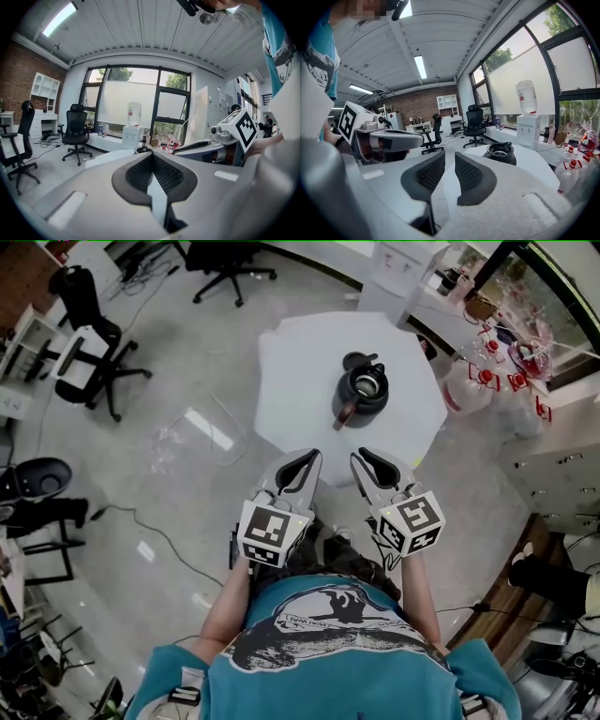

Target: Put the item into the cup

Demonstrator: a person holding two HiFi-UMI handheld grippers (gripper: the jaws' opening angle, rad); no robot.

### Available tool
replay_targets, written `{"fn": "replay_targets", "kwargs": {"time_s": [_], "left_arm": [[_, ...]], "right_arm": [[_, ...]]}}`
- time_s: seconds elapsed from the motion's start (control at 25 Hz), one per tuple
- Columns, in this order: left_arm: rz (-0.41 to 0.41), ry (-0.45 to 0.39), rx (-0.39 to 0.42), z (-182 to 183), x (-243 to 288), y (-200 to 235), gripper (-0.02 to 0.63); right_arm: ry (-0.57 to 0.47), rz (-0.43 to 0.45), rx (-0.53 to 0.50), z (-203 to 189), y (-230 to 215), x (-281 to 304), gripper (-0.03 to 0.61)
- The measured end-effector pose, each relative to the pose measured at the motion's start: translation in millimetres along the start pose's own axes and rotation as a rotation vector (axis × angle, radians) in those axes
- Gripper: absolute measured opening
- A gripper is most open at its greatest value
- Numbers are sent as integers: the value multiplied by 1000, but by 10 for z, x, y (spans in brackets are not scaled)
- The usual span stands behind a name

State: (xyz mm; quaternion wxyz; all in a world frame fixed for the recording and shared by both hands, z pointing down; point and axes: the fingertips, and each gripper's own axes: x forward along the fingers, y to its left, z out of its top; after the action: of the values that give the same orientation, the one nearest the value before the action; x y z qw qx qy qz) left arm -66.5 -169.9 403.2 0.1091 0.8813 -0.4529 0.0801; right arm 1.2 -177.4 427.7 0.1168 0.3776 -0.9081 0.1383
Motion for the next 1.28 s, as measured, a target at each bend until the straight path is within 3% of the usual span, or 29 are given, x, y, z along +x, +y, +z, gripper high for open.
{"fn": "replay_targets", "kwargs": {"time_s": [0.56,0.92,1.28], "left_arm": [[58,-24,-9,-91,-297,-844,18],[141,-21,19,-218,-511,-1139,18],[205,-33,-27,-345,-678,-1335,18]], "right_arm": [[-67,117,4,-142,142,-818,34],[-60,173,-5,-351,213,-1207,7],[-52,224,-21,-495,288,-1398,-8]]}}
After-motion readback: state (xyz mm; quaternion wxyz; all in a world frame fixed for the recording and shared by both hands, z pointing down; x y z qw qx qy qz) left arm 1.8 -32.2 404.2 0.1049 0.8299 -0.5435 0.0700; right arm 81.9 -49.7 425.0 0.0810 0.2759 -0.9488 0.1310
